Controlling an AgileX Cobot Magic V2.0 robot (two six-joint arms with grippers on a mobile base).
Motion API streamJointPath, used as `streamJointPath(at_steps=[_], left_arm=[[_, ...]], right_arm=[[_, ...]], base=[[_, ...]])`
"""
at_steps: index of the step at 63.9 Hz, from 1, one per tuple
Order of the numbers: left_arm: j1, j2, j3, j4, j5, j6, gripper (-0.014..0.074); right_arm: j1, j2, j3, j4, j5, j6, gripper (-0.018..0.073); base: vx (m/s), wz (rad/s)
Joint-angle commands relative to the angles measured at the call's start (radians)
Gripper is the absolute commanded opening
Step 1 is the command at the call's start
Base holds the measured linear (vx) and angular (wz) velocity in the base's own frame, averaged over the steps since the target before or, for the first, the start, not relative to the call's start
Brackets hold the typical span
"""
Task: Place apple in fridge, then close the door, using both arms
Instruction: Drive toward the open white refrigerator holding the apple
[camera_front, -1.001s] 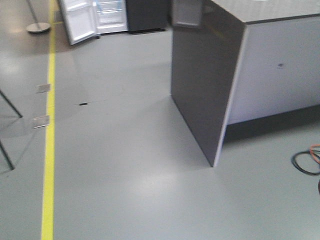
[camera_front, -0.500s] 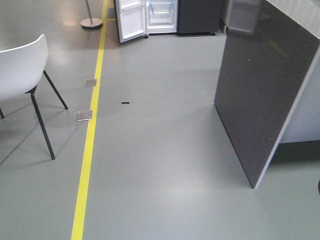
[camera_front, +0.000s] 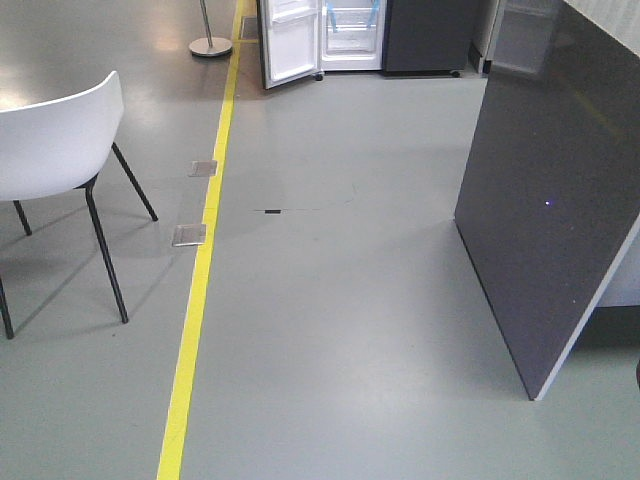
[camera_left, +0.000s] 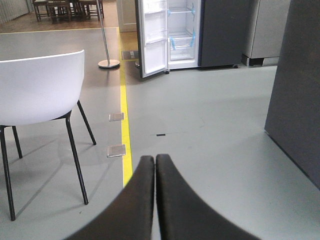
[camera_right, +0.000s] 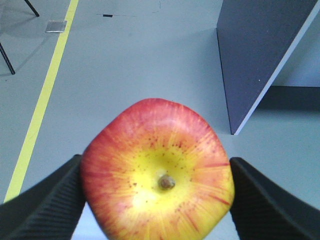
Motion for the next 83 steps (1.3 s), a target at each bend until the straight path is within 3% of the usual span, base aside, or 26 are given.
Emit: streamJointPath(at_steps=[1,83], left_arm=[[0.0,-0.014,0.02,-0.01,-0.069,-0.009,-0.0005],[0.0,-0.014,0.02,-0.01,-0.069,-0.009,-0.0005]], right_arm=[[0.001,-0.001,-0.028,-0.002,-0.078,0.001,0.0198],[0.001,-0.001,-0.028,-0.002,-0.078,0.001,0.0198]], base=[[0.09,0.06],[0.14,0.02]])
